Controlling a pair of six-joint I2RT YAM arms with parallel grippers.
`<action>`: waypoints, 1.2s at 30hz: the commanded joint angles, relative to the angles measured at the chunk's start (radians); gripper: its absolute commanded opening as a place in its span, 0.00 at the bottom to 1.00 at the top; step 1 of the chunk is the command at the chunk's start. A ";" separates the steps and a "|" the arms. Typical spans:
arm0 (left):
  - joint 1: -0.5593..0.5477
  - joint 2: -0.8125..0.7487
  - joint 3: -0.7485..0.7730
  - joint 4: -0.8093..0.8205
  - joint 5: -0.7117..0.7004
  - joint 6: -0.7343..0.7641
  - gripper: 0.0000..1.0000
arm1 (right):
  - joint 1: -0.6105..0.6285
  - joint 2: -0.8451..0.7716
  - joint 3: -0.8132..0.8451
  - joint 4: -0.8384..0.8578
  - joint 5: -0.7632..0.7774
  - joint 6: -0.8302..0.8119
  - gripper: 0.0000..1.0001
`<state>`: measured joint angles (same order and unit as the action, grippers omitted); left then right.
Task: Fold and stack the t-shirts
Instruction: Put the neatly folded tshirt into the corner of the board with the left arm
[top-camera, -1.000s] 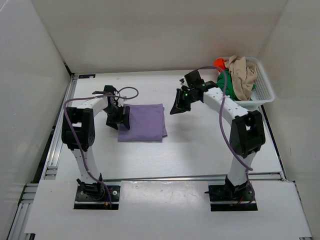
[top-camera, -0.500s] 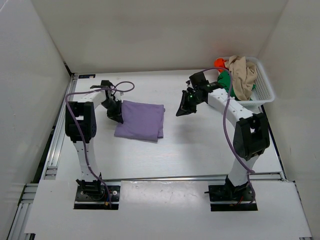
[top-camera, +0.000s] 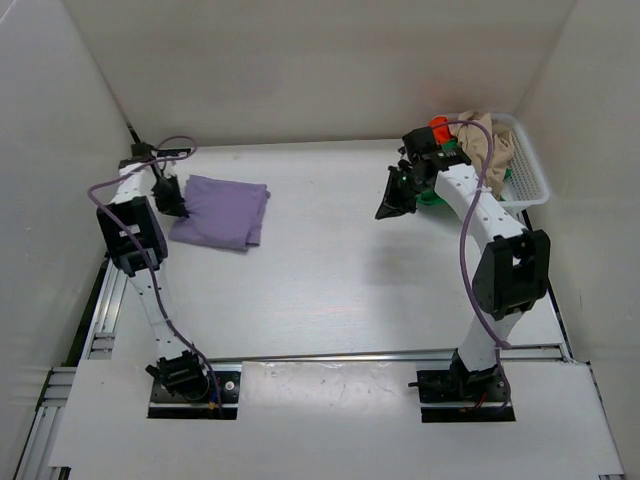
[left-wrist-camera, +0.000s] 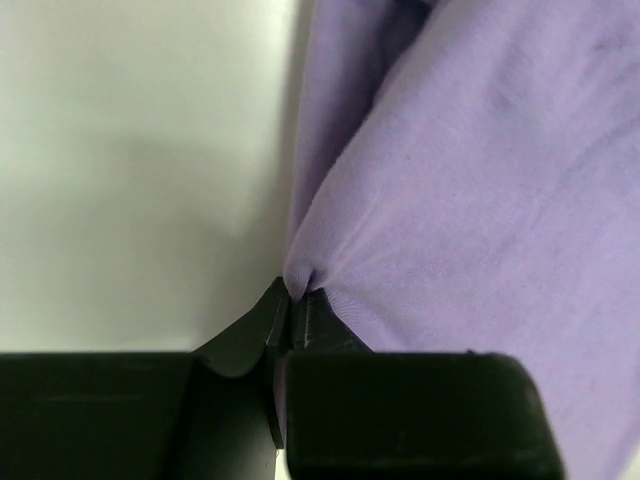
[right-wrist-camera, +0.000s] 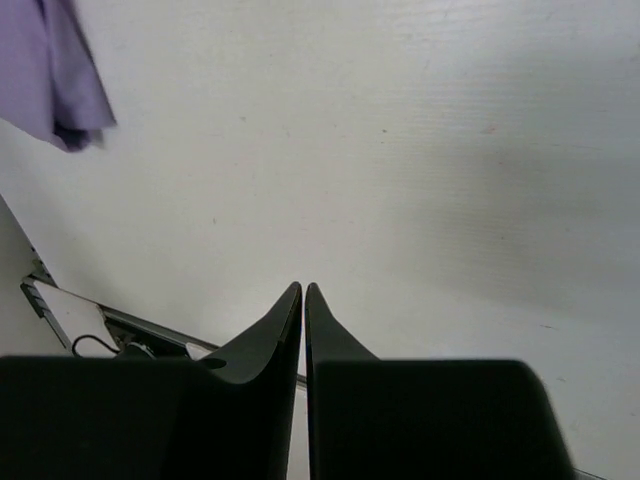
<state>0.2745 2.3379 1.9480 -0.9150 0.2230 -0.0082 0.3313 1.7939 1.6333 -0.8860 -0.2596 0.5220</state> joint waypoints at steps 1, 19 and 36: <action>0.064 0.067 0.124 0.059 -0.118 0.008 0.11 | -0.002 0.045 0.092 -0.093 0.034 -0.033 0.08; 0.124 0.342 0.540 0.343 -0.211 0.008 0.11 | -0.002 0.197 0.336 -0.277 0.103 -0.043 0.08; 0.101 0.025 0.266 0.375 -0.330 0.008 1.00 | -0.437 0.346 0.589 0.099 0.611 0.067 0.74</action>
<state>0.3927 2.5294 2.2654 -0.5522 -0.0650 0.0002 -0.0959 2.0567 2.1502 -0.9012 0.2996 0.5488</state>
